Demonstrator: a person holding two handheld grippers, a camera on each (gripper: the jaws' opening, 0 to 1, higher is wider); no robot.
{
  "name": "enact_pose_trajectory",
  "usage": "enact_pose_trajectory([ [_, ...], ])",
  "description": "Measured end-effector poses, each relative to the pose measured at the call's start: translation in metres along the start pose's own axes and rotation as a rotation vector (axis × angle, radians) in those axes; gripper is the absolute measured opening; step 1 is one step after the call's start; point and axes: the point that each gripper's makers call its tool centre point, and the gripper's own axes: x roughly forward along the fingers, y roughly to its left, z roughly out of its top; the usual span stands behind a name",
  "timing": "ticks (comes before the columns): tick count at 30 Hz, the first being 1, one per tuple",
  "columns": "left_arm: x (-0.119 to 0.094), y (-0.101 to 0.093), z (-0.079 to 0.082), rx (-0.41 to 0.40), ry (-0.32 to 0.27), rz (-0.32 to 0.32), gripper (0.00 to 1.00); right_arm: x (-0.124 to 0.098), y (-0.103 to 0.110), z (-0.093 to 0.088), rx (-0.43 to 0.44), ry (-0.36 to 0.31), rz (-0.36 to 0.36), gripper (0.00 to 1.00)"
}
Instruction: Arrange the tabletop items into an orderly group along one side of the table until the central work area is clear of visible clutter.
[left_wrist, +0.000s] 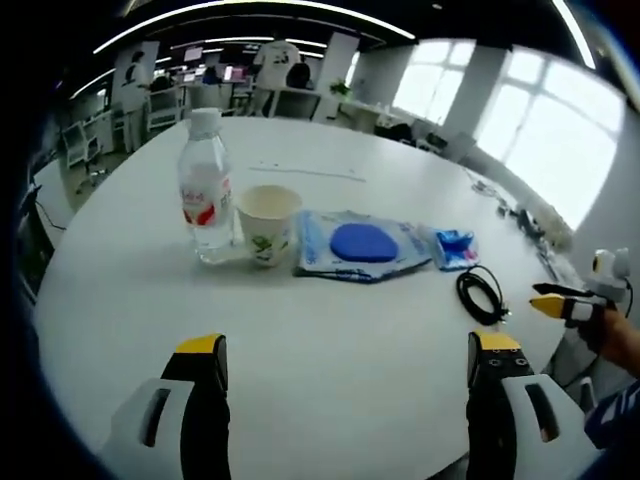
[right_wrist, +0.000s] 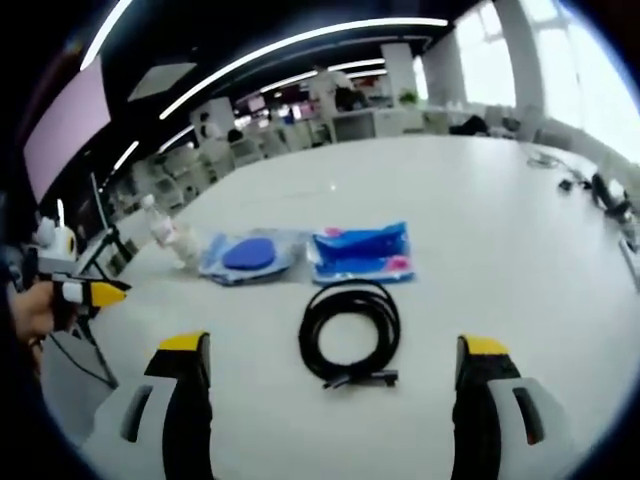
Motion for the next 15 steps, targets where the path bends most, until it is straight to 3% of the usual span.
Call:
enact_pose_trajectory([
  [15, -0.021, 0.013, -0.003, -0.010, -0.010, -0.008, 1.00, -0.015, 0.009, -0.002, 0.009, -0.006, -0.009, 1.00],
])
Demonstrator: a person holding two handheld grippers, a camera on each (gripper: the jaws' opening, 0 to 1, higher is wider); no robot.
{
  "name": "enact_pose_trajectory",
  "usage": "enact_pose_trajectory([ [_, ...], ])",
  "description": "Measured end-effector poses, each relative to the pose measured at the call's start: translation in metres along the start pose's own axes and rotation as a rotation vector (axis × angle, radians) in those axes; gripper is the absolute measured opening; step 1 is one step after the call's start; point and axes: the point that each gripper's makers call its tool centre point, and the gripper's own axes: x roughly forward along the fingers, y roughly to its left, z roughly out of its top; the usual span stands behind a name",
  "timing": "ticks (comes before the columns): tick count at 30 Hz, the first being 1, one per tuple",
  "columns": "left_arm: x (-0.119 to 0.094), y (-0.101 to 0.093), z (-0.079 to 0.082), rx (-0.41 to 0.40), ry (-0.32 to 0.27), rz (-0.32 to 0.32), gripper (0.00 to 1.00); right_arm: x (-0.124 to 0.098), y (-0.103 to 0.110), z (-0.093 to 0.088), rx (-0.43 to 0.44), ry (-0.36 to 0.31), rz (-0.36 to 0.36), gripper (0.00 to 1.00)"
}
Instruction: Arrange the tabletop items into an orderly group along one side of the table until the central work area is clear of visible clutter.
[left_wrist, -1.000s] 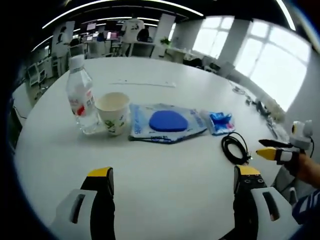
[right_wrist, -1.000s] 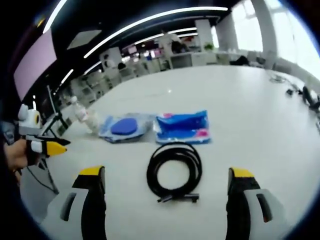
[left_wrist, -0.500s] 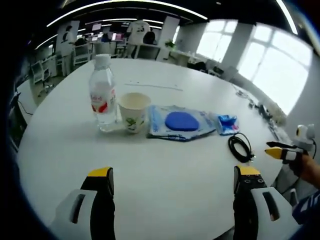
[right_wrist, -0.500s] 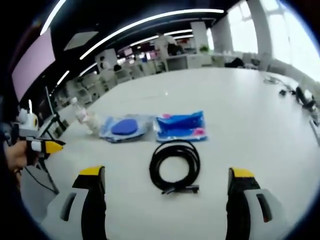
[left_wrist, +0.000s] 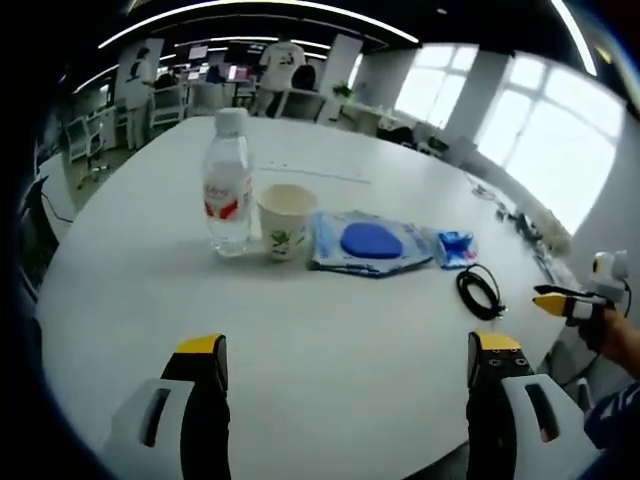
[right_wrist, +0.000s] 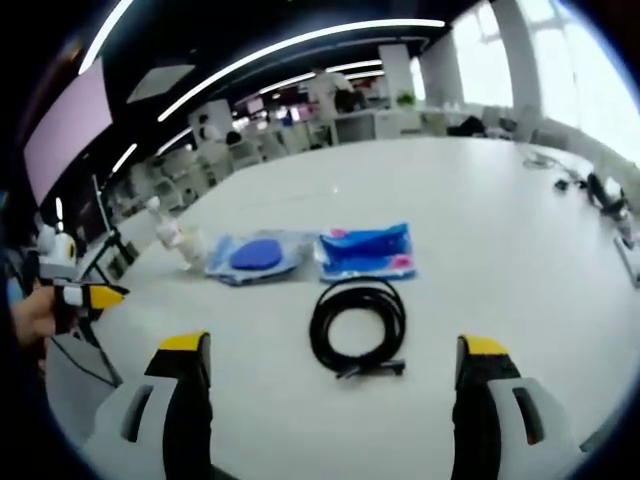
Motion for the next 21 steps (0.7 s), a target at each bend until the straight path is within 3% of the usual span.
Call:
enact_pose_trajectory([
  [11, -0.018, 0.014, 0.010, -0.007, -0.009, 0.014, 1.00, -0.016, 0.009, 0.001, -0.004, 0.002, -0.010, 1.00],
  [21, -0.028, 0.019, 0.000, -0.007, 0.028, -0.004, 1.00, -0.019, 0.014, -0.002, 0.032, 0.009, -0.019, 1.00],
])
